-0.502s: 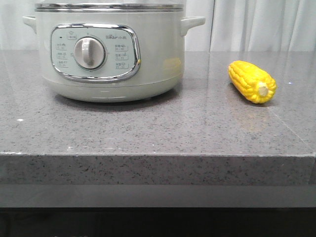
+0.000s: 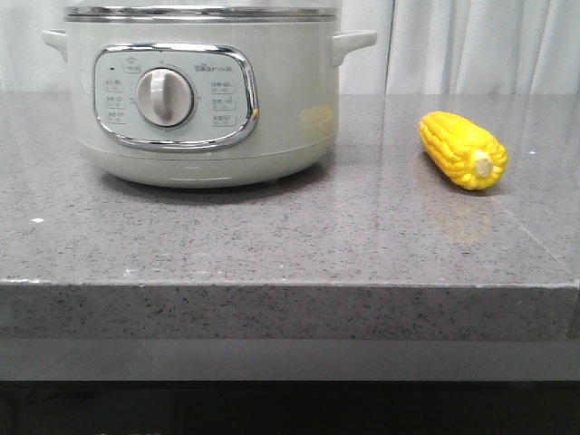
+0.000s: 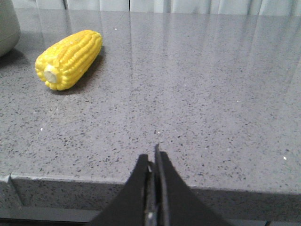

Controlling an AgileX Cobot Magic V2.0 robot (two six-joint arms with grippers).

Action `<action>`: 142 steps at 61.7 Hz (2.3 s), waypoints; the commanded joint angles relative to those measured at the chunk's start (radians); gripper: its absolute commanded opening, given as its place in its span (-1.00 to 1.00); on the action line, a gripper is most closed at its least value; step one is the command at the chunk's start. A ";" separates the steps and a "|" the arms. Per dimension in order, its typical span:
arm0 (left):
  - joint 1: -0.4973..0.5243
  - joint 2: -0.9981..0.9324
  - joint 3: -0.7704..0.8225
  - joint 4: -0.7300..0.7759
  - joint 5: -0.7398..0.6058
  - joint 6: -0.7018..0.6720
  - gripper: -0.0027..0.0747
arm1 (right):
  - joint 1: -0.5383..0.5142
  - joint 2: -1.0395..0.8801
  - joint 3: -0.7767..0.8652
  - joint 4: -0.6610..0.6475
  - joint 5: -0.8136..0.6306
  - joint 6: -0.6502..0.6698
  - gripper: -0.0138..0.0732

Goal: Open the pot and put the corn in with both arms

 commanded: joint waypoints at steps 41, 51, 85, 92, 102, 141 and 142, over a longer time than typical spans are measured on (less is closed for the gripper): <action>-0.005 -0.016 0.012 -0.006 -0.085 -0.002 -0.98 | -0.006 -0.018 -0.012 -0.006 -0.072 -0.006 -0.84; -0.005 -0.016 0.012 -0.006 -0.085 -0.002 -0.98 | -0.006 -0.018 -0.012 -0.006 -0.072 -0.006 -0.84; -0.003 -0.001 -0.103 -0.073 -0.167 -0.007 -0.98 | -0.006 -0.013 -0.099 -0.005 -0.088 -0.006 -0.84; -0.003 0.075 -0.235 -0.071 -0.099 -0.007 -0.98 | -0.006 0.011 -0.240 -0.006 0.025 -0.006 -0.84; -0.003 0.305 -0.443 -0.071 0.023 -0.007 -0.98 | -0.006 0.151 -0.443 -0.006 0.107 -0.006 -0.84; -0.003 0.554 -0.615 -0.051 -0.065 0.001 0.59 | -0.004 0.392 -0.601 -0.007 0.074 -0.007 0.27; -0.003 0.553 -0.615 -0.051 -0.069 0.001 0.64 | -0.004 0.392 -0.601 -0.007 0.074 -0.007 0.33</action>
